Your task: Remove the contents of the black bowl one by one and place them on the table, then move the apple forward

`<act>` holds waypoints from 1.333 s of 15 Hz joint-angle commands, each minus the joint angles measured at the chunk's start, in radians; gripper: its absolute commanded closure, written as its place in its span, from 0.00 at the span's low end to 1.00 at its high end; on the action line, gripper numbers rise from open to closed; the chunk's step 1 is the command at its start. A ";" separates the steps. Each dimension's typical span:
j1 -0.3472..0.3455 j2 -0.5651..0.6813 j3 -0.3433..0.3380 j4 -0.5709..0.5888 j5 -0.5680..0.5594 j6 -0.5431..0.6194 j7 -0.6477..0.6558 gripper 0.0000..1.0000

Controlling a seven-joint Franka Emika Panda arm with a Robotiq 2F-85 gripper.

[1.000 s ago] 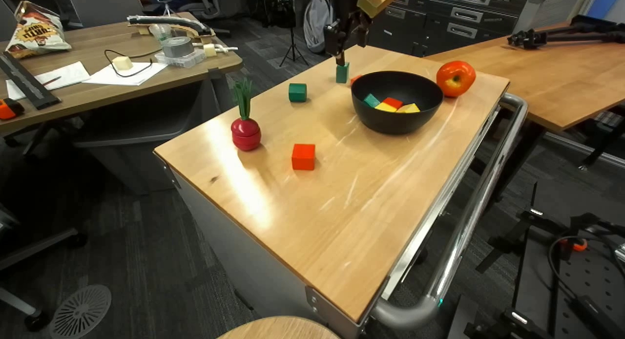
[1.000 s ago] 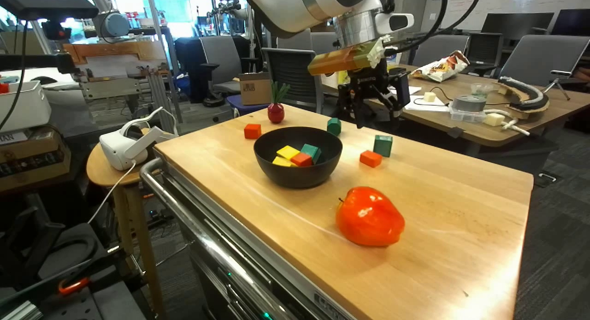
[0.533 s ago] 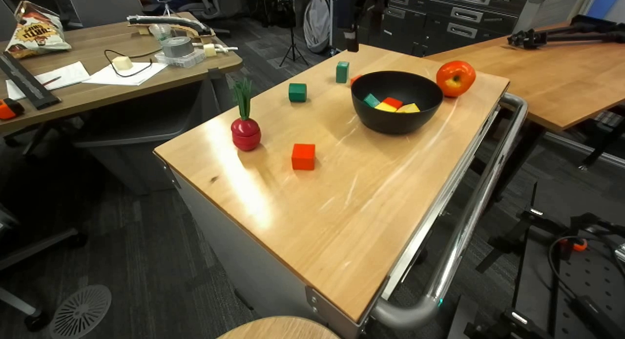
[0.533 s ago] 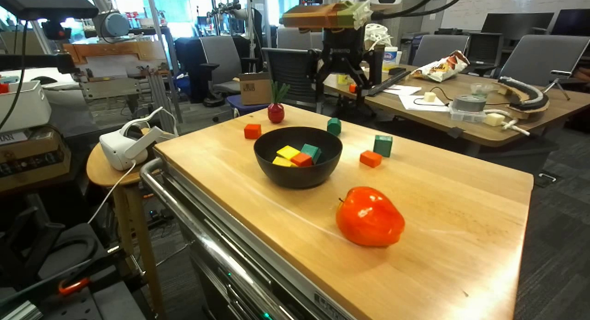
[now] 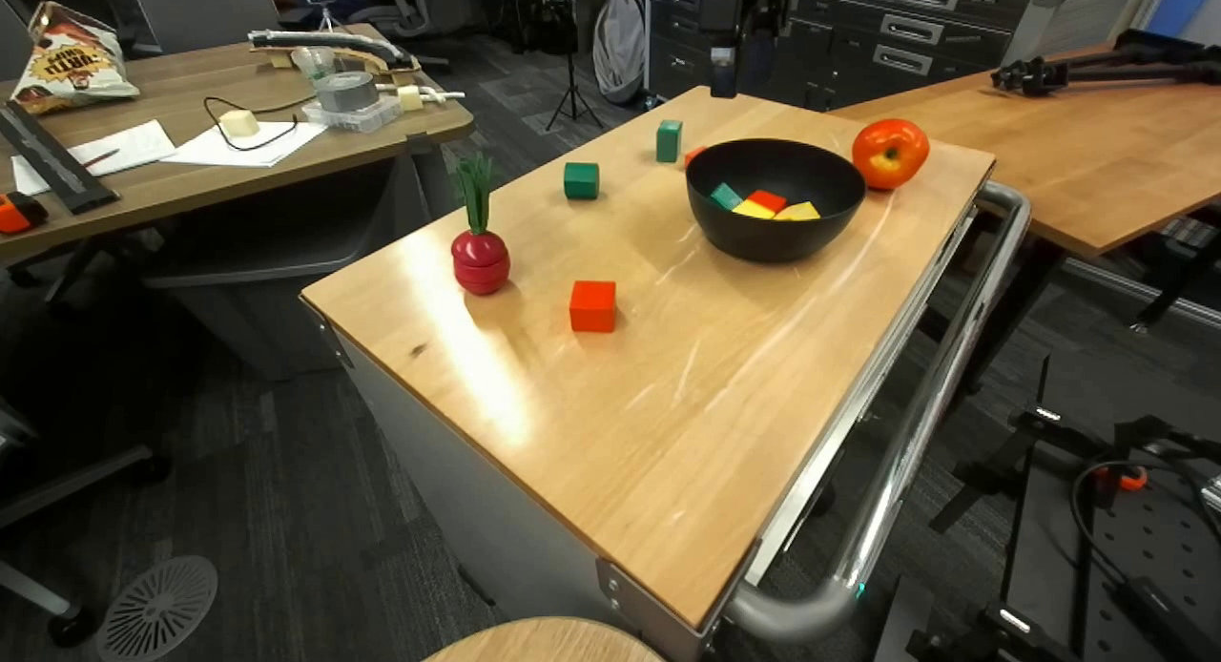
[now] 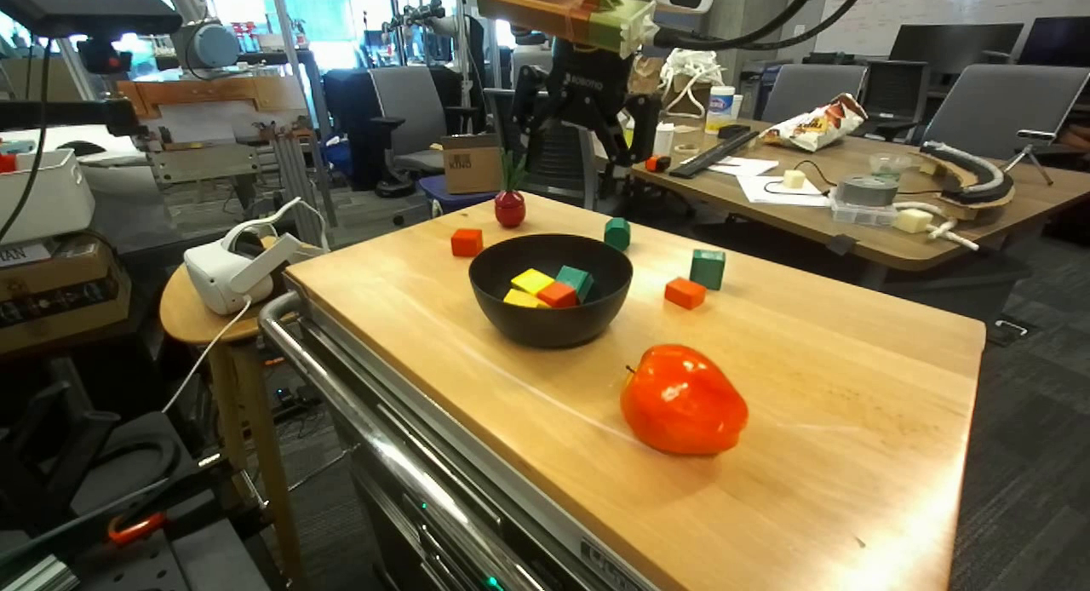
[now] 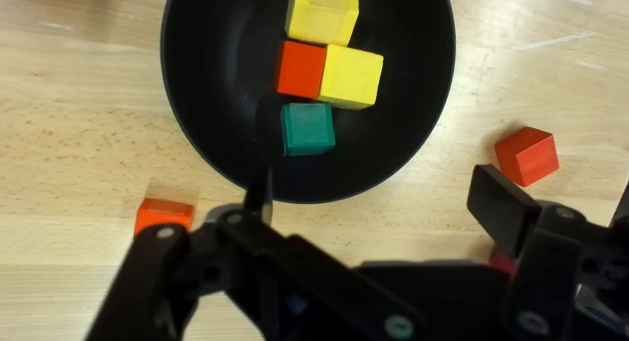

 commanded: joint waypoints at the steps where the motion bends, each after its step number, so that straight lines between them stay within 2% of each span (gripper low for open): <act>1: 0.017 -0.003 -0.004 -0.025 -0.050 0.045 0.049 0.00; 4: 0.025 0.022 -0.001 -0.043 -0.084 0.046 0.065 0.00; 11: -0.002 0.137 0.017 -0.048 -0.024 0.114 -0.084 0.00; 20: 0.002 0.201 0.021 -0.058 -0.046 0.255 -0.049 0.00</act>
